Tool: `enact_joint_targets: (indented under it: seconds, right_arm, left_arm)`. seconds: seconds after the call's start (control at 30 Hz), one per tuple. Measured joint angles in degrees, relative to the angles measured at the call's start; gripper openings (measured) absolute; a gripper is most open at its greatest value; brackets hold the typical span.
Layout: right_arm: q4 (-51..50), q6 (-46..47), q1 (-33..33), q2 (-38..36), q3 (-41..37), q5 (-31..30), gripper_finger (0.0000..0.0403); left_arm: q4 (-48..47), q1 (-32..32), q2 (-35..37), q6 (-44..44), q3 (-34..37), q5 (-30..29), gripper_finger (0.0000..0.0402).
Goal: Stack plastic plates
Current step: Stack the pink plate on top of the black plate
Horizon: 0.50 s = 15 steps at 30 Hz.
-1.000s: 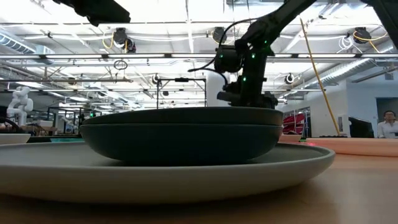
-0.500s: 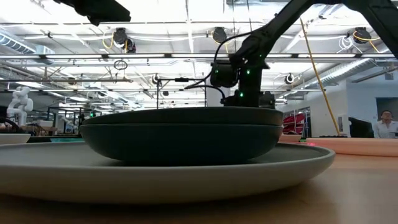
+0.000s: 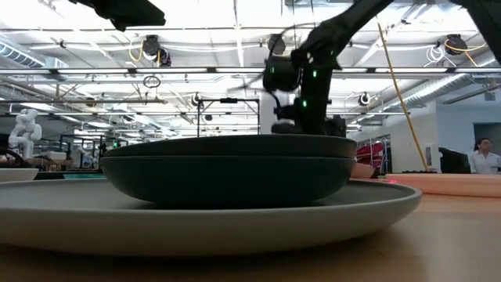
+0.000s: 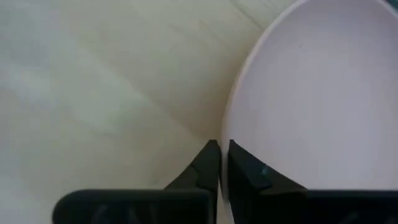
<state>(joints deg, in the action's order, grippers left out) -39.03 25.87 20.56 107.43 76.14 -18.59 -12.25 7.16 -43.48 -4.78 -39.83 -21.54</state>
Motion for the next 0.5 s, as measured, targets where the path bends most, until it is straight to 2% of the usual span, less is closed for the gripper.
enact_joint_targets:
  seconds: [0.23,0.4,0.5]
  right_arm:
    - [0.4,-2.5,-8.4,-7.5,0.0,-2.6,0.0006]
    - [3.3,-5.1,-17.5,-11.9,0.0,-1.5,0.0006]
    - [7.2,-7.7,-23.2,-13.5,0.0,2.0,0.0006]
  left_arm:
    - [0.0,0.0,0.0,0.1,0.0,0.0,0.0136]
    - [0.0,0.0,0.0,0.5,0.0,0.0,0.0136]
    - [0.0,0.0,0.0,0.6,0.0,0.0,0.0136]
